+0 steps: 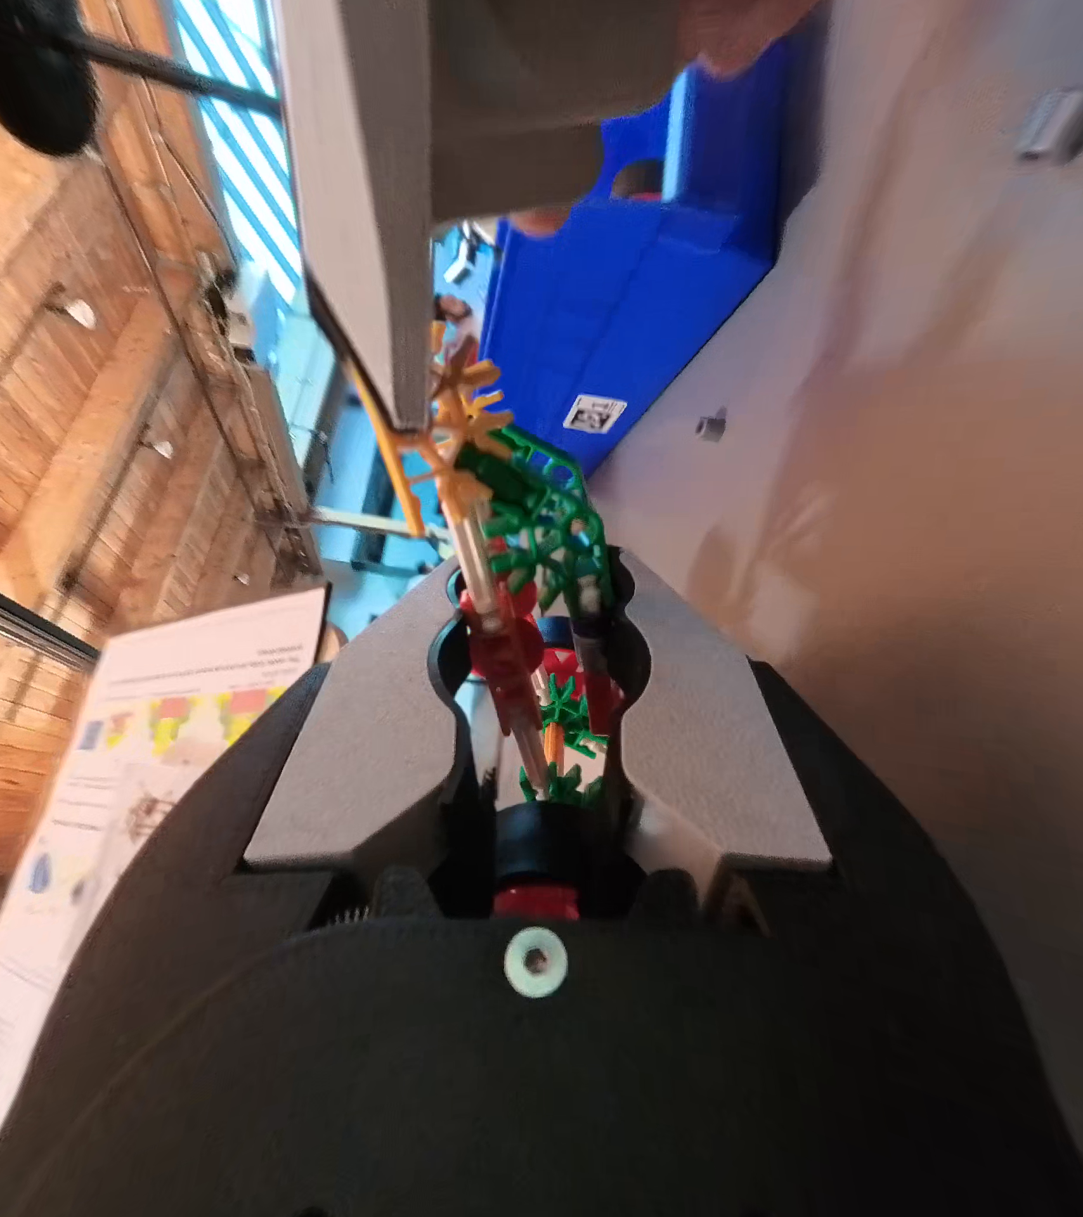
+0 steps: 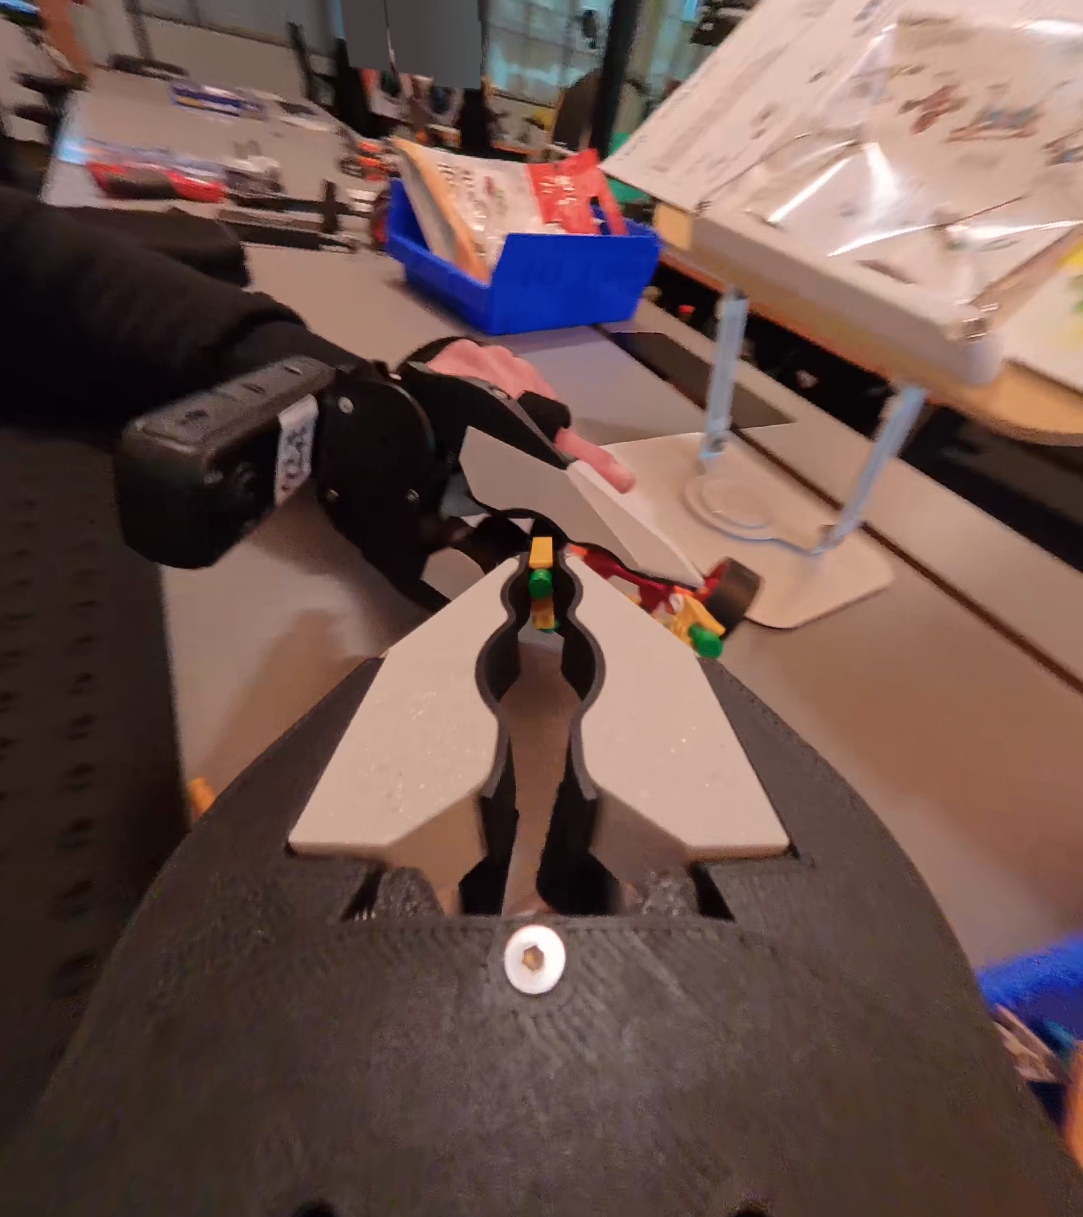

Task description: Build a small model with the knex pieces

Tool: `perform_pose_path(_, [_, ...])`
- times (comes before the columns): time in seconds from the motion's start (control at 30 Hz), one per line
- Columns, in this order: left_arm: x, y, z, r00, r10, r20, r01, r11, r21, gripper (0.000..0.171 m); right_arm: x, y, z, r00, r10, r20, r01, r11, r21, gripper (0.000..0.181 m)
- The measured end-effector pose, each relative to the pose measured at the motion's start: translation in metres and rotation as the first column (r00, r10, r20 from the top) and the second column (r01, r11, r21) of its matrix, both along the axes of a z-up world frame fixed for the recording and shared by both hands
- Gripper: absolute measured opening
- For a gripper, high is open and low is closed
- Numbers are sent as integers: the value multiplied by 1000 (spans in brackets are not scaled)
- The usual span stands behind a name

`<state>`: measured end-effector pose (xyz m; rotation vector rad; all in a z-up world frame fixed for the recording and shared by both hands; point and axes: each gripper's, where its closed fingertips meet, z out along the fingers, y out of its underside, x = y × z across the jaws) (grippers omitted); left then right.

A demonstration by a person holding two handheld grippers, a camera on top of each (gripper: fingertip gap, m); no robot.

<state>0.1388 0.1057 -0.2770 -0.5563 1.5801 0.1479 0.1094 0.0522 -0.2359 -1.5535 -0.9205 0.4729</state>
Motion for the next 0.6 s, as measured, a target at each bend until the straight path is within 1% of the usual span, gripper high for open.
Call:
perform_pose_path(0.03, [0, 5, 0, 999, 29, -27, -30, 999, -37, 35, 4, 3, 2, 999, -44, 15, 43, 999, 31, 4])
perform_pose_path(0.13, [-1, 10, 3, 993, 87, -83, -96, 989, -108, 35, 7, 8, 9, 992, -118, 43, 113, 989, 99, 4])
perform_pose_path(0.2, [-2, 12, 3, 985, 121, -124, -136, 983, -123, 35, 6, 9, 9, 980, -171, 104, 153, 975, 160, 4])
perform_pose_path(0.27, [-3, 13, 2, 983, 130, -132, -152, 972, -178, 34, -2, 9, 8, 953, -229, 197, 177, 952, 250, 4])
perform_pose_path(0.33, [-3, 12, 3, 978, 138, -159, -166, 969, -184, 32, -9, 10, 7, 912, -290, 291, 182, 920, 347, 4])
perform_pose_path(0.4, [-5, 11, 4, 974, 140, -177, -178, 959, -220, 31, -13, 12, 8, 880, -338, 334, 187, 893, 409, 3])
perform_pose_path(0.43, [-6, 13, 4, 971, 147, -189, -188, 956, -226, 31, -11, 14, 10, 870, -362, 336, 201, 881, 429, 4])
perform_pose_path(0.5, [-9, 14, 6, 969, 150, -198, -203, 938, -280, 31, -3, 16, 18, 880, -385, 279, 245, 870, 428, 4])
perform_pose_path(0.53, [-10, 13, 8, 970, 145, -196, -204, 923, -327, 32, 0, 16, 22, 891, -378, 251, 256, 876, 409, 4])
perform_pose_path(0.6, [-9, 14, 12, 972, 147, -185, -203, 921, -333, 33, 1, 13, 27, 925, -334, 181, 256, 900, 353, 3])
